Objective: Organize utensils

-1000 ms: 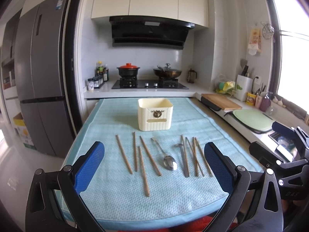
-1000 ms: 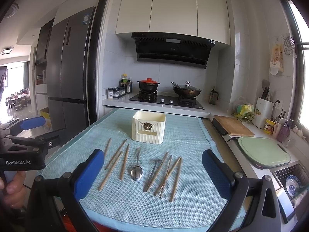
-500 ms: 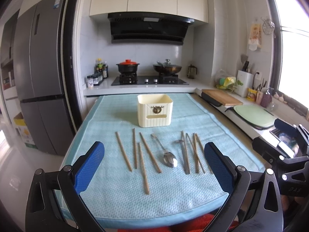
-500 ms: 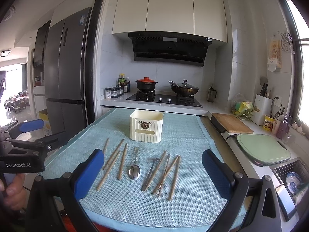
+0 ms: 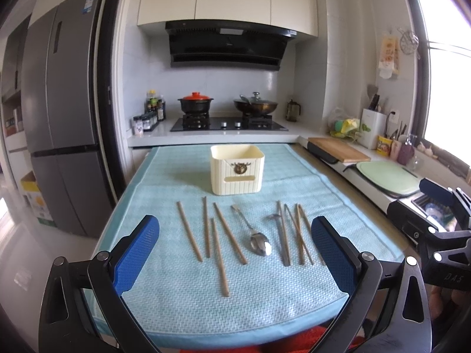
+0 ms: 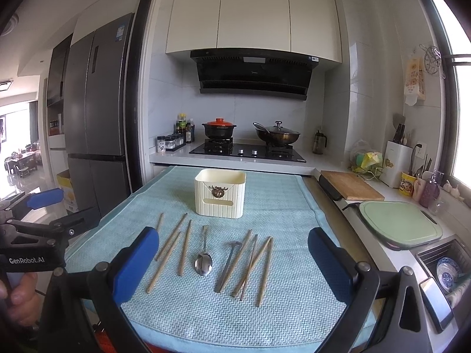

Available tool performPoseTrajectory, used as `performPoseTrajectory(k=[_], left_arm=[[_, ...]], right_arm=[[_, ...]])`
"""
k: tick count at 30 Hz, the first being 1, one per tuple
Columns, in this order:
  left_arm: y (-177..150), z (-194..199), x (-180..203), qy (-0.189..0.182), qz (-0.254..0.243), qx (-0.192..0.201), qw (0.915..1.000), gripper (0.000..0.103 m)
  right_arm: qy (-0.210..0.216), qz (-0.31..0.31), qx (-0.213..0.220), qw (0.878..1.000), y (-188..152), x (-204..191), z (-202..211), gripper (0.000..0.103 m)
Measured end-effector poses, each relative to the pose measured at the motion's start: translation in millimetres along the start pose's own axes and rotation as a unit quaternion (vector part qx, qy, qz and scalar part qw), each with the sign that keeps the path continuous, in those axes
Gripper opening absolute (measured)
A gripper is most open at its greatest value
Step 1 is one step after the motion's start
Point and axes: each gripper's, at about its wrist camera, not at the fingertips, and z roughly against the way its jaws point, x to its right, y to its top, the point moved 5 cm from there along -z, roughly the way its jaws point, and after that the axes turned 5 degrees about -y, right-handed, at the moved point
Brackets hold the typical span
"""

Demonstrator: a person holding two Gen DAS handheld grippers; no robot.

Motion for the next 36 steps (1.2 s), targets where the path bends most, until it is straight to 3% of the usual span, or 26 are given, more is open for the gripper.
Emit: performPoseTrajectory(k=[36], left_arm=[[-2,-27,-10,0.028,0.005,-0.036,0.9989,0.103]], right_arm=[[-0.001,-0.006,-0.021,1.0,-7,7,-16,0.103]])
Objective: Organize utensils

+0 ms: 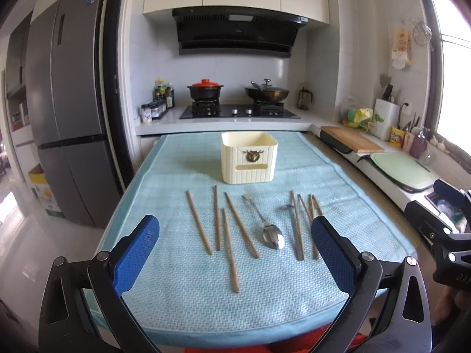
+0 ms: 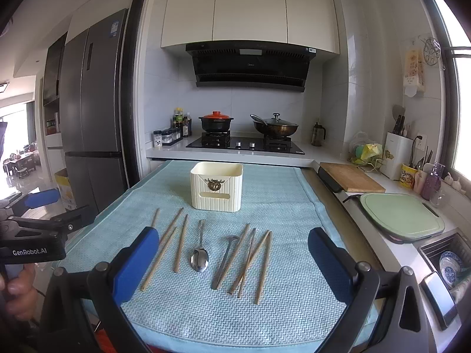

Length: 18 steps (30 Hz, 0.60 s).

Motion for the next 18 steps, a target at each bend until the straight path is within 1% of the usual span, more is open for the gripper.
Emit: performPoseTrajectory(k=[10,18], left_arm=[[-7,-9,-8,0.015,0.0,-0.014,0.9998,0.103],[-10,-15,-13,0.032,-0.004,-0.026,0.9991,0.103]], right_arm=[[-0.01,-0.01,-0.025,1.0,-3,3,-12,0.103],[-0.009,-0.001,-0.029,1.0,-3,-1,-15,0.103]])
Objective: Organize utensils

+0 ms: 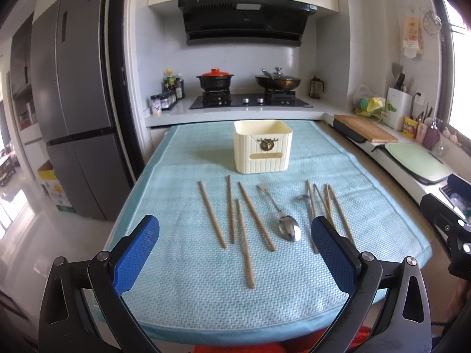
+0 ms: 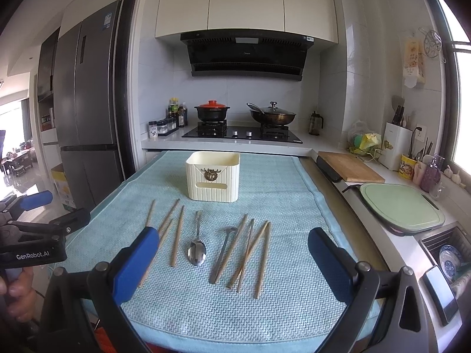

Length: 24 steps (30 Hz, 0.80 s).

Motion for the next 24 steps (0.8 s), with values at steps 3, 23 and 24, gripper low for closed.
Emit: performPoseTrajectory(k=[3,23,24], left_arm=[[-1,-3,0,0.001,0.002,-0.006,1.0,0.103],[-18,-53,-45,-0.003,0.066,-0.067,0.9956,0.103],[-21,-56,-48,-0.002,0.072,-0.073,0.9947,0.103]], right_arm=[[0.001,-0.003,-0.008,1.0,-1,1,-4,0.103],[0.014,-0.024,-0.057,0.998,-15,14,-47,0.103],[0.016,-0.032,-0.062,0.997,-16,19,-52,0.103]])
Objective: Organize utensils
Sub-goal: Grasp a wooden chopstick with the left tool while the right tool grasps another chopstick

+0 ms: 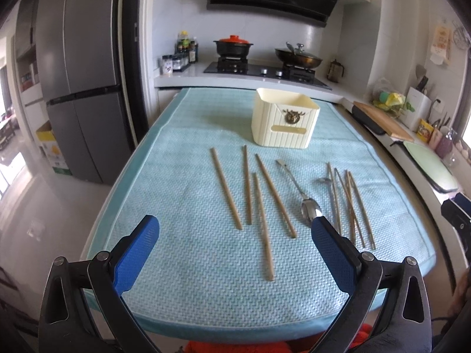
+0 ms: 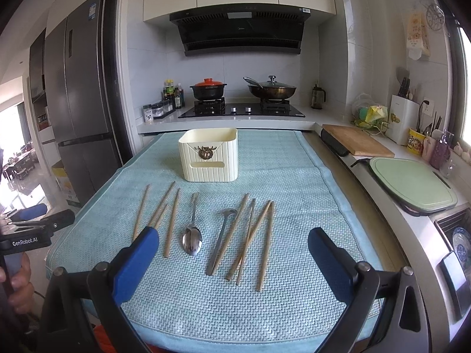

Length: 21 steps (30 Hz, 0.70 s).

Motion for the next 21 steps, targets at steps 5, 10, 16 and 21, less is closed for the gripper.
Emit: performPoseTrajectory(k=[5,10,16,21], left_arm=[[-2,-21,-17,0.01,0.018,-0.022,0.9995,0.103],[1,-51,-33,-0.008,0.038,-0.057,0.9976,0.103],[10,-93,-36,-0.02,0.025,-0.097,0.9948,0.102],[29,-119,-44,-0.031,0.019,-0.112,0.9931,0.102]], right_arm=[[-0.026,-0.033,-0.015,0.999,2,34,-21,0.102],[-0.036,-0.036,-0.057,0.997,-5,55,-58,0.074],[-0.011,-0.023,-0.116,0.993,-15,60,-117,0.049],[0.017,-0.009,-0.161,0.987,-19,53,-177,0.038]])
